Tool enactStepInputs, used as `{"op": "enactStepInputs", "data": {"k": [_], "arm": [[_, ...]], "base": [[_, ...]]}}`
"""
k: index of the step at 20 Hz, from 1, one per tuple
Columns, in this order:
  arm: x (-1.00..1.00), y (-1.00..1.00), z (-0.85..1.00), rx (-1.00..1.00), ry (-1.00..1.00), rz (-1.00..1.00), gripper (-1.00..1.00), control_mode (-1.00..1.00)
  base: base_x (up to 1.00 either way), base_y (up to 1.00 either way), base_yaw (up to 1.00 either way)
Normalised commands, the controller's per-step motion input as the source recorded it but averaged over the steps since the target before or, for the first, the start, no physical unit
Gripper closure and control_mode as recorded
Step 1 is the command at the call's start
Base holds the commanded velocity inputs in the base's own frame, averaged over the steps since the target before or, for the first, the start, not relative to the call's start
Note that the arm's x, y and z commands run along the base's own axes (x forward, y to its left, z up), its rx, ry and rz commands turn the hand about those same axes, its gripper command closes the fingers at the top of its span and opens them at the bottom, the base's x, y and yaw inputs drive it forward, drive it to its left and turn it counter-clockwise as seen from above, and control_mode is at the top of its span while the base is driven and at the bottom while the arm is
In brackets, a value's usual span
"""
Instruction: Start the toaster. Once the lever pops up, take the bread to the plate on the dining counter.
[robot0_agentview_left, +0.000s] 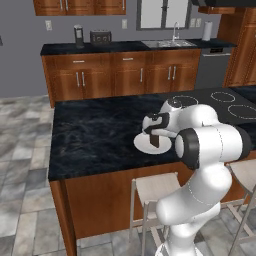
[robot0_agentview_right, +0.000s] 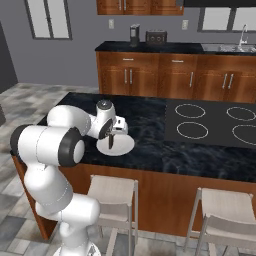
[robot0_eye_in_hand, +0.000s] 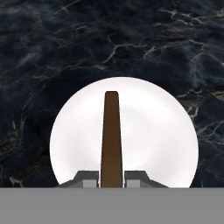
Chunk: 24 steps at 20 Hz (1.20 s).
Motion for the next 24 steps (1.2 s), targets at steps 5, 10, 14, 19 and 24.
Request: {"op": "enactStepInputs", "data": {"k": [5,10,14,19,24], "arm": [[0.0,0.0,0.0,0.0,0.0,0.0,-1.0,-1.0],[0.0,0.0,0.0,0.0,0.0,0.0,-1.0,-1.0],[0.0,0.0,0.0,0.0,0.0,0.0,-1.0,-1.0],[0.0,0.0,0.0,0.0,0.0,0.0,-1.0,-1.0],[0.0,0.0,0.0,0.0,0.0,0.0,-1.0,-1.0]], "base": [[0.0,0.0,0.0],[0.0,0.0,0.0],[0.0,0.0,0.0],[0.0,0.0,0.0],[0.0,0.0,0.0]]}}
